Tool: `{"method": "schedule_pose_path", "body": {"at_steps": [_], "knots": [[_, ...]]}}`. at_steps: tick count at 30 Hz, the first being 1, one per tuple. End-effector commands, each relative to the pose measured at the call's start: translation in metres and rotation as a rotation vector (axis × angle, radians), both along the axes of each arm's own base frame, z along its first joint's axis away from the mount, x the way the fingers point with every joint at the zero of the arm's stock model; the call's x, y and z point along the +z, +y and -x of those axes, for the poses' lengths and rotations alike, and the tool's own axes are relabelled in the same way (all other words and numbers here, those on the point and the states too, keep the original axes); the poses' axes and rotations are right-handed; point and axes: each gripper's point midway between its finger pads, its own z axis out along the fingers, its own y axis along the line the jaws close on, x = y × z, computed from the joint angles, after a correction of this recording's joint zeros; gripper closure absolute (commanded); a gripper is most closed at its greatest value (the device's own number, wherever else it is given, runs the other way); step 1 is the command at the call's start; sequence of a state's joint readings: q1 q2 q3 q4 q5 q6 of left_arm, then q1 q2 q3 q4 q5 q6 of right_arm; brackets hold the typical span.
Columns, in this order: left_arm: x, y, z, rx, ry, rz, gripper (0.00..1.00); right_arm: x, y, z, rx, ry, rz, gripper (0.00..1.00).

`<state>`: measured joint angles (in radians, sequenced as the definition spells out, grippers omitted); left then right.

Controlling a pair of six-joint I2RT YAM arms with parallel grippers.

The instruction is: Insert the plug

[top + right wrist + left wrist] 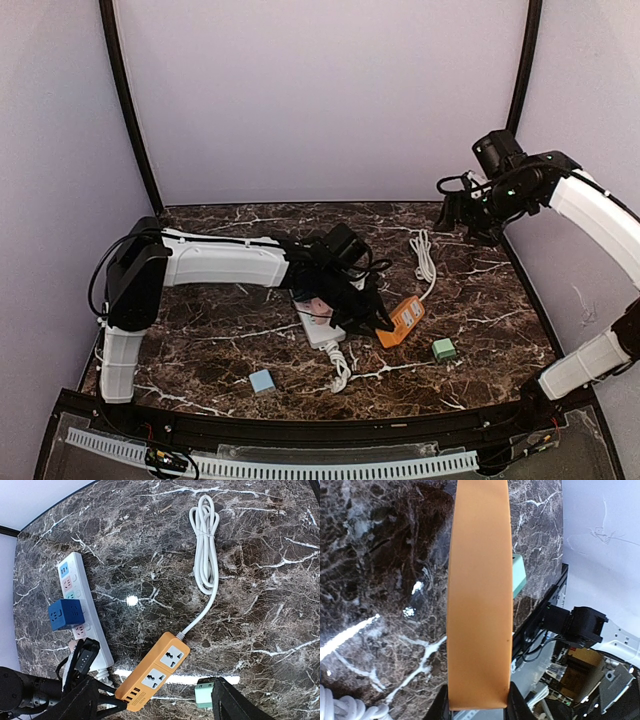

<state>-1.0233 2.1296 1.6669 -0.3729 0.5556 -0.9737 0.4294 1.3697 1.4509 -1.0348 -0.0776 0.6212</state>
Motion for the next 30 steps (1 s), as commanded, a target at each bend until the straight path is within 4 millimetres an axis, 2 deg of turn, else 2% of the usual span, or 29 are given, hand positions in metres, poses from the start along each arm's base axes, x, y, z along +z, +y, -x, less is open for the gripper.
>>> {"method": "schedule_pose_path", "body": {"at_steps": [1,2,5,8,14,18,22,24,26,30], "knots": [[0.05,-0.016,-0.004,0.078,0.114,0.186,0.96,-0.007,-0.002,0.003,0.021,-0.002,-0.003,0.23],[0.046,-0.016,-0.003,0.113,0.165,0.182,0.96,-0.01,-0.001,0.003,0.025,0.003,-0.006,0.23],[0.055,-0.025,-0.009,0.171,0.213,0.237,0.96,-0.02,0.0,0.003,0.032,0.017,-0.006,0.23],[0.055,-0.022,-0.014,0.254,0.243,0.206,0.96,-0.031,0.001,-0.001,0.035,0.029,0.0,0.23],[0.019,-0.004,-0.008,0.38,0.347,0.053,0.94,-0.047,0.014,-0.002,0.091,0.053,-0.044,0.25],[0.005,0.009,-0.001,0.405,0.381,-0.039,0.89,-0.052,0.018,0.0,0.134,0.052,-0.047,0.25],[0.002,0.015,0.003,0.425,0.41,-0.079,0.75,-0.055,0.02,-0.001,0.169,0.051,-0.037,0.26],[0.0,0.016,0.005,0.436,0.432,-0.093,0.59,-0.056,0.022,-0.001,0.185,0.054,-0.04,0.26],[-0.002,0.018,0.007,0.443,0.445,-0.104,0.52,-0.057,0.025,-0.001,0.201,0.062,-0.05,0.26],[-0.004,0.02,0.01,0.452,0.474,-0.114,0.44,-0.065,0.03,0.004,0.23,0.096,-0.069,0.27]]}}
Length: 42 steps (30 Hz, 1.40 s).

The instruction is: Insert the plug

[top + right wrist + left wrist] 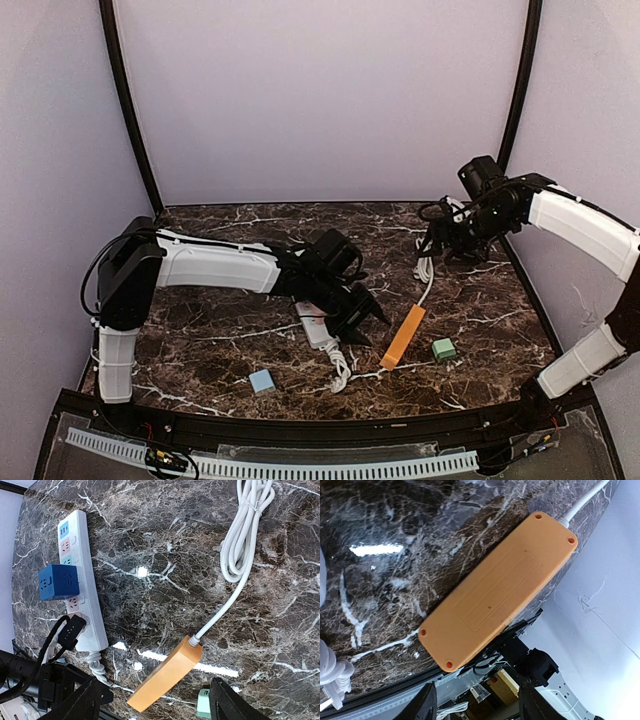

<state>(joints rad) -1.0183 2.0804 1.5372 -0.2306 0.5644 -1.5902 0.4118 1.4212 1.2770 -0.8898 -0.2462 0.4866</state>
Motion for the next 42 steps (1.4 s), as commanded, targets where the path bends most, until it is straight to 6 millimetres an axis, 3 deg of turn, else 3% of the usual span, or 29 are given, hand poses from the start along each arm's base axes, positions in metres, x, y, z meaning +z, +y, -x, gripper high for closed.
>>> {"method": "schedule_pose_path", "body": {"at_steps": [1,8,12,19,23,27,34,42], "knots": [[0.001,0.014,0.008,0.031,0.065,-0.05,0.44,-0.007,0.007,0.001,0.049,0.018,-0.025,0.27],[0.021,0.018,0.007,0.01,0.022,-0.051,0.45,-0.012,0.003,0.004,0.061,0.028,0.008,0.29],[0.036,0.023,-0.003,-0.064,-0.08,-0.08,0.47,-0.023,-0.005,0.018,0.075,0.057,0.04,0.35],[0.056,0.034,-0.012,-0.251,-0.277,-0.155,0.5,-0.066,-0.004,0.058,0.127,0.178,-0.008,0.62],[0.049,0.045,-0.013,-0.35,-0.362,-0.233,0.53,-0.084,0.01,0.069,0.146,0.227,-0.103,0.72],[0.037,0.049,-0.008,-0.41,-0.396,-0.27,0.57,-0.102,0.016,0.069,0.153,0.276,-0.116,0.76],[0.032,0.05,-0.004,-0.449,-0.426,-0.294,0.58,-0.115,0.028,0.068,0.16,0.311,-0.115,0.76],[0.029,0.059,-0.003,-0.463,-0.425,-0.336,0.6,-0.14,0.028,0.068,0.119,0.355,0.008,0.75]]}}
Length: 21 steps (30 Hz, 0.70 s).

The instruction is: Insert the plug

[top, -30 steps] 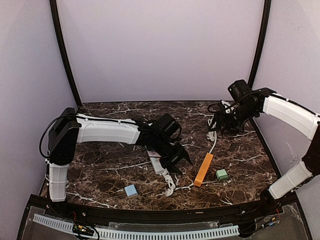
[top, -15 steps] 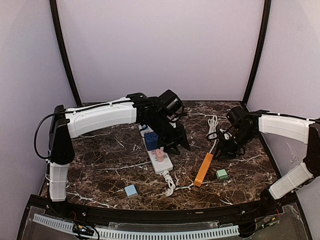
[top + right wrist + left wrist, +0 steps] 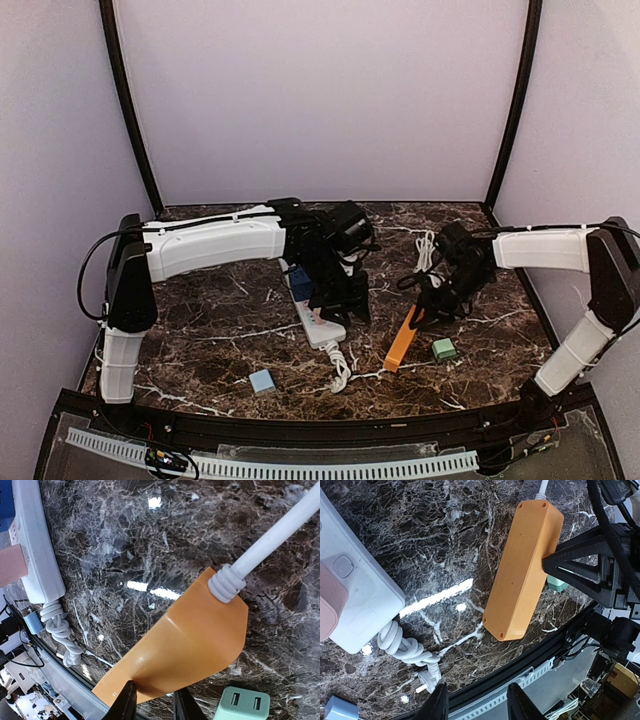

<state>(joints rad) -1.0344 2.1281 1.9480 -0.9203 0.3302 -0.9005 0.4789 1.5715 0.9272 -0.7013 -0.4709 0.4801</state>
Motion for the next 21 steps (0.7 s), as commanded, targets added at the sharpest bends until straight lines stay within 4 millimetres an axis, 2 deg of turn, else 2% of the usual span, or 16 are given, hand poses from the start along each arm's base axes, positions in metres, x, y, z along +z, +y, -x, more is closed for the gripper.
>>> {"method": "schedule_pose_path", "body": {"at_steps": [1,5,9,16,21], "knots": [[-0.003,0.016,0.004,-0.016,-0.01,-0.066,0.6,-0.01,0.001,-0.01,-0.018,-0.02,0.087,0.74],[-0.005,0.018,0.005,-0.023,-0.01,-0.075,0.61,-0.008,0.009,-0.018,0.004,-0.033,0.12,0.65],[-0.008,0.02,0.006,-0.039,-0.01,-0.084,0.61,-0.008,0.013,-0.026,0.016,-0.037,0.176,0.65],[-0.013,0.023,0.011,-0.072,-0.006,-0.079,0.62,-0.033,0.009,-0.02,0.098,0.004,0.355,0.66],[-0.01,0.026,0.017,-0.106,-0.001,-0.066,0.62,-0.036,0.01,-0.026,0.147,0.014,0.473,0.62]]}}
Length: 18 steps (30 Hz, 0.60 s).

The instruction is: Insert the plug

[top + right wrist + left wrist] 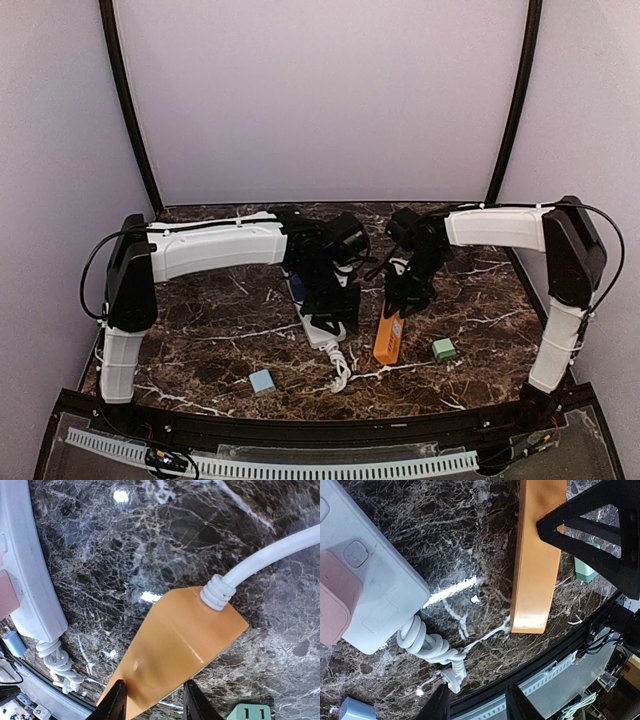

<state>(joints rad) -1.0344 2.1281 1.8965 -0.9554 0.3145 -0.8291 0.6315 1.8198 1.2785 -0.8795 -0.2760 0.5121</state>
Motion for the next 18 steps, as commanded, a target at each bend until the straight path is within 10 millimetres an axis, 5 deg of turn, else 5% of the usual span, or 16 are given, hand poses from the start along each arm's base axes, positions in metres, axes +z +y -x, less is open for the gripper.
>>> {"method": "schedule_pose_path", "body": {"at_steps": [1,11,18], "knots": [[0.013,0.011,0.009,-0.057,-0.01,0.009,0.62,-0.036,-0.03,0.002,0.054,0.032,0.293,0.62],[0.012,0.07,0.021,-0.129,-0.081,-0.114,0.61,-0.034,-0.005,-0.009,0.057,0.084,0.399,0.61],[0.031,0.122,0.02,-0.138,-0.195,-0.196,0.6,-0.04,0.022,-0.005,0.04,0.118,0.422,0.6]]}}
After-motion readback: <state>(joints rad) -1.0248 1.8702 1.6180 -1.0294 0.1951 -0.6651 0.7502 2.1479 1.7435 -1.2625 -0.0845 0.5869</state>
